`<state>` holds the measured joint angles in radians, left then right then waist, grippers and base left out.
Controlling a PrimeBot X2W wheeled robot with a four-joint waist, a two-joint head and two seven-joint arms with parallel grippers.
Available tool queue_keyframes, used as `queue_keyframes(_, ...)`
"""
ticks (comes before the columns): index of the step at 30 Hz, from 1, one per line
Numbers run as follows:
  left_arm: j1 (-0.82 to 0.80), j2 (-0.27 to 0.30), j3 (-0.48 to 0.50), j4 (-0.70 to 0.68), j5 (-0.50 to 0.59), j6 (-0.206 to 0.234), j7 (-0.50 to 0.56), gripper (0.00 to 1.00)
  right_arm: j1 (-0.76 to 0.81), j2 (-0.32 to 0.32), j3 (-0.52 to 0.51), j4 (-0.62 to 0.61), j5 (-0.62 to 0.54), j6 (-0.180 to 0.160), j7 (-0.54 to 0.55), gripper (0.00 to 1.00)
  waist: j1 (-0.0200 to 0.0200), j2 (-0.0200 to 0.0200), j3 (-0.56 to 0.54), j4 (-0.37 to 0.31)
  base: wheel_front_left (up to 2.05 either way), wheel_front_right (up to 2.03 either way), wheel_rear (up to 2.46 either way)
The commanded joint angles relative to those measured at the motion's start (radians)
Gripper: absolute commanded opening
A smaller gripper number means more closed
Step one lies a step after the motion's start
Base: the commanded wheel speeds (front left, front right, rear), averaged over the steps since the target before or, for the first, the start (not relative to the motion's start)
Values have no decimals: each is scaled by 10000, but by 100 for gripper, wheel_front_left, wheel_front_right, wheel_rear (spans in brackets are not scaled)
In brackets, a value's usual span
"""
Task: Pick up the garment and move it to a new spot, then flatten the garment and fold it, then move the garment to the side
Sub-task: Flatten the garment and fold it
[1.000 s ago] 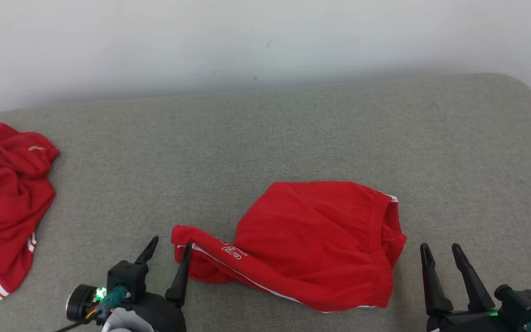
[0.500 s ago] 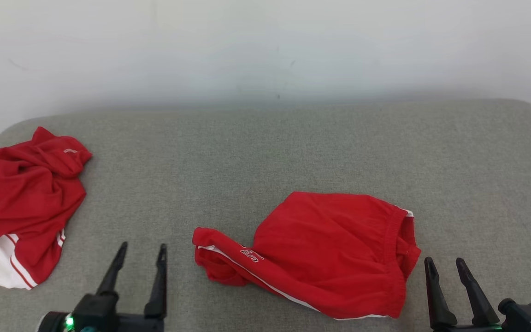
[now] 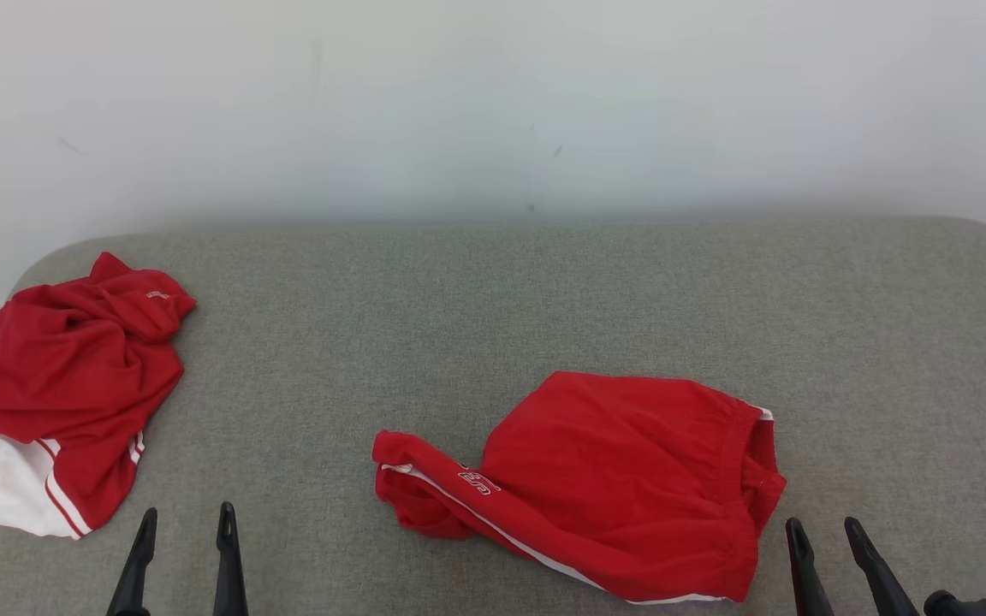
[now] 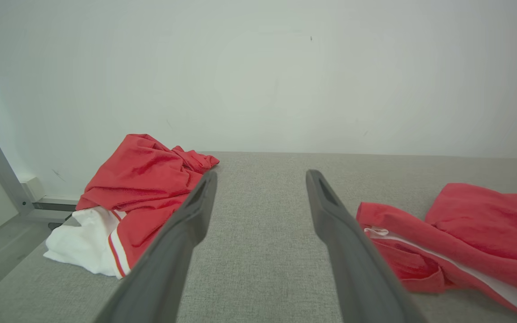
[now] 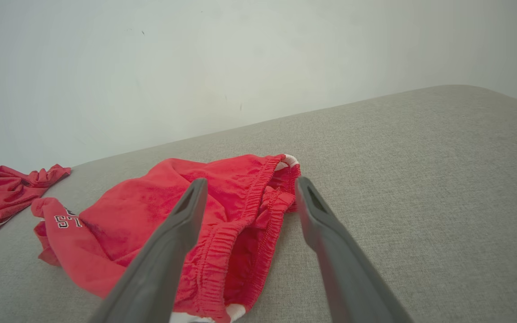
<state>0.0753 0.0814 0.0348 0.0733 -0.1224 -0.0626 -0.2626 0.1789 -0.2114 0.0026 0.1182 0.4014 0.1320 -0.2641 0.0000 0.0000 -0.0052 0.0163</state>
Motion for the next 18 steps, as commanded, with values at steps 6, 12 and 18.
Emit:
queue_keyframes(6, 317, -168, 235, -61, 180, -120, -31, 100, 253, -80, 108, -64, 55, -29, -2, 100, 0, 0, -130, -28, 0, 0, 0)
queue_keyframes(12, 354, -228, 236, 139, 244, -243, -31, 100, 326, -176, 264, -50, 67, -29, -1, 100, 0, 0, -157, -64, 0, 0, 0)
queue_keyframes(18, 6, -261, -92, 554, 46, -479, -31, 100, 449, -518, 723, 9, 55, -29, -1, 100, 0, 0, -54, -119, 0, 0, 0)
